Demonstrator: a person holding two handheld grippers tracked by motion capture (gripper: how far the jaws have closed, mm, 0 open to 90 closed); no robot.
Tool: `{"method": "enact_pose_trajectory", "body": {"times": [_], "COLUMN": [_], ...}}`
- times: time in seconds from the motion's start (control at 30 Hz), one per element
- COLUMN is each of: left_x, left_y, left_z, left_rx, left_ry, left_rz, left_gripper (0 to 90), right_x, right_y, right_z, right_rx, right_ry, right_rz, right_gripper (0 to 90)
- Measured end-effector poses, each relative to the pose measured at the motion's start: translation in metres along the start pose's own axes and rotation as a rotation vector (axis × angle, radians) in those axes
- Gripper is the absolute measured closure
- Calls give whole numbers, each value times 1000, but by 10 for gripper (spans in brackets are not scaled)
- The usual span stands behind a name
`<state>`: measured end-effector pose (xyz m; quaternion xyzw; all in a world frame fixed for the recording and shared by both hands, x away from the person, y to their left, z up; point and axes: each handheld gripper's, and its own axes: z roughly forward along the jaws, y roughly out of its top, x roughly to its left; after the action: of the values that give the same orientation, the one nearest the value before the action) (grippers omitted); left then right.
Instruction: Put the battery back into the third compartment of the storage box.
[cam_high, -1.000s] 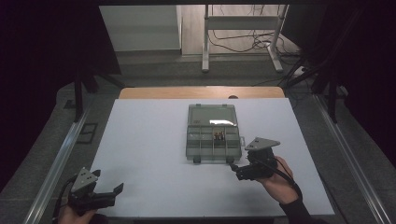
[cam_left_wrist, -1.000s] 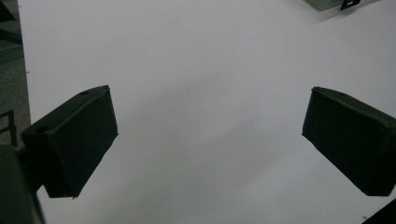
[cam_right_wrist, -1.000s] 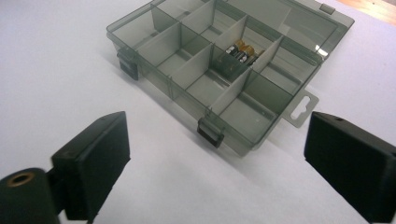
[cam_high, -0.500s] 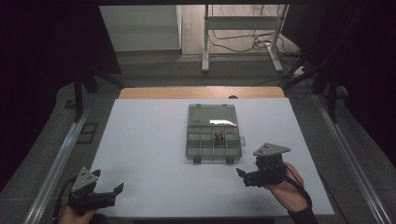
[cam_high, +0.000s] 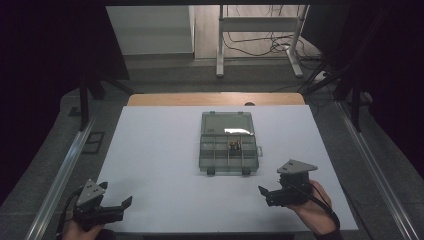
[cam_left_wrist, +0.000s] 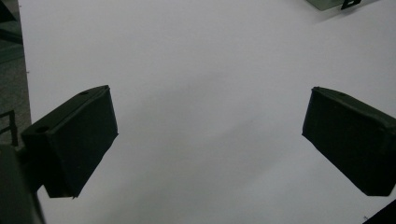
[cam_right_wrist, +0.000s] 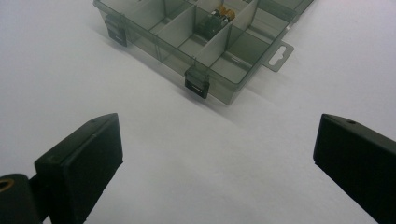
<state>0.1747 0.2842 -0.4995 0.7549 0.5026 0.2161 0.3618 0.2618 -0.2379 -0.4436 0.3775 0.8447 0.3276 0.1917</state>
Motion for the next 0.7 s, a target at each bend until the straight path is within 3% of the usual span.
{"method": "enact_pose_trajectory", "body": {"times": [0.7], "left_x": [0], "left_y": [0], "left_z": [-1], "left_rx": [-10], "left_ry": [-14], "left_rz": [7], "left_gripper": [36], "right_x": [-4], "right_y": [-23], "right_z": [-17], "right_rx": [-16], "right_ry": [-15], "right_rz": [31], "right_gripper": [6]}}
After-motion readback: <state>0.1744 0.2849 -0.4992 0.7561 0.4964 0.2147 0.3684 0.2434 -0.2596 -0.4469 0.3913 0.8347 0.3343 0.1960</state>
